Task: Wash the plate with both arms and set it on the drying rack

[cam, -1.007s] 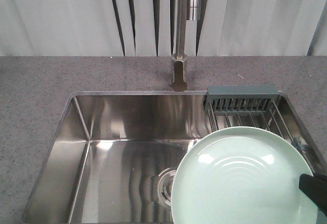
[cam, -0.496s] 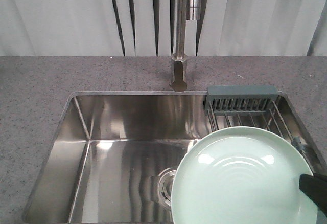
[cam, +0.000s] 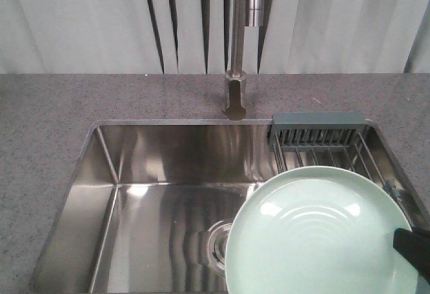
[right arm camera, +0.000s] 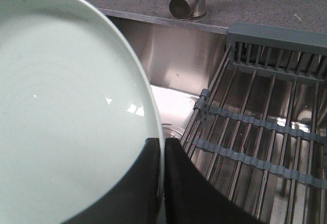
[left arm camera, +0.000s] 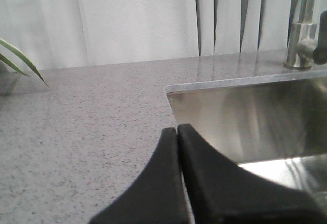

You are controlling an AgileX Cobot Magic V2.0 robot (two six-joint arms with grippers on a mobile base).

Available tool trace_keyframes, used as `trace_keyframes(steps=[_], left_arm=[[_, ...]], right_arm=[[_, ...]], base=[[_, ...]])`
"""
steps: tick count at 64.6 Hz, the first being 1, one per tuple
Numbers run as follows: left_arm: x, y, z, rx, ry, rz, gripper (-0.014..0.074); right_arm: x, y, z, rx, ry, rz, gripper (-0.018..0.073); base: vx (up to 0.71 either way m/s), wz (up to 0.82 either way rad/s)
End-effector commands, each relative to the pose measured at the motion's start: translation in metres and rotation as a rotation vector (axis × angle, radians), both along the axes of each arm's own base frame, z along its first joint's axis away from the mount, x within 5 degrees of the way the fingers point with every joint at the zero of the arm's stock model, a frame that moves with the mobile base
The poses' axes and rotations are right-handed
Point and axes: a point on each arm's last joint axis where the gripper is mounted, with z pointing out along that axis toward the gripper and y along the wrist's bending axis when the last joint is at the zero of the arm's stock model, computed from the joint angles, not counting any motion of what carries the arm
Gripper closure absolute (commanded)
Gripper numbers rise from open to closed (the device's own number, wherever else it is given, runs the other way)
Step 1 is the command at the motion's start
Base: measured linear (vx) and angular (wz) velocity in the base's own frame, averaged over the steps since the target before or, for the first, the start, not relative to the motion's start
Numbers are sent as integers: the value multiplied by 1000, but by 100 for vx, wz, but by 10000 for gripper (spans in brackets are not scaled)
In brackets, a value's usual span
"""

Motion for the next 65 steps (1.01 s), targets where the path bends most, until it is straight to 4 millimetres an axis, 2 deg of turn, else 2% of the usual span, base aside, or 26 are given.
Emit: trace_keyframes(steps=[1,6,12,30,38,43,52,55,58,61,65], left_arm=[[-2,-1,17,-230,-93,-12,603],[-2,-2,17,-475,-67,-17,603],[-2,-3,17,-684,-42,-23,603],[-3,-2,22,-748,-70,-26,603],[-3,-4,18,-817,-17,-34,603],[-3,-5,19,-980,6,-44,603],[-4,-4,25,-1419,24,-64,603],[-5,-4,31,-1542,26,-81,603],[-7,-4,43,-1579,3,-112,603],[-11,-4,57,-1557,-37,-146,603],[-19,-2,83,-1446,-133,-192,603]], right_arm=[[3,-1,13,41,-63,-35,561],[3,-1,13,41,-63,-35,561],[3,-1,13,41,-63,-35,561],[3,-1,13,41,-63,-35,561],[3,-1,13,41,-63,-35,561],[3,-1,13,41,-63,-35,561],[3,-1,13,41,-63,-35,561],[3,-1,13,41,-63,-35,561],[3,-1,13,41,-63,-35,561],[3,-1,13,41,-63,-35,561],[3,-1,13,41,-63,-35,561]], base=[[0,0],[0,0],[0,0],[0,0],[0,0],[0,0],[0,0],[0,0],[0,0],[0,0],[0,0]])
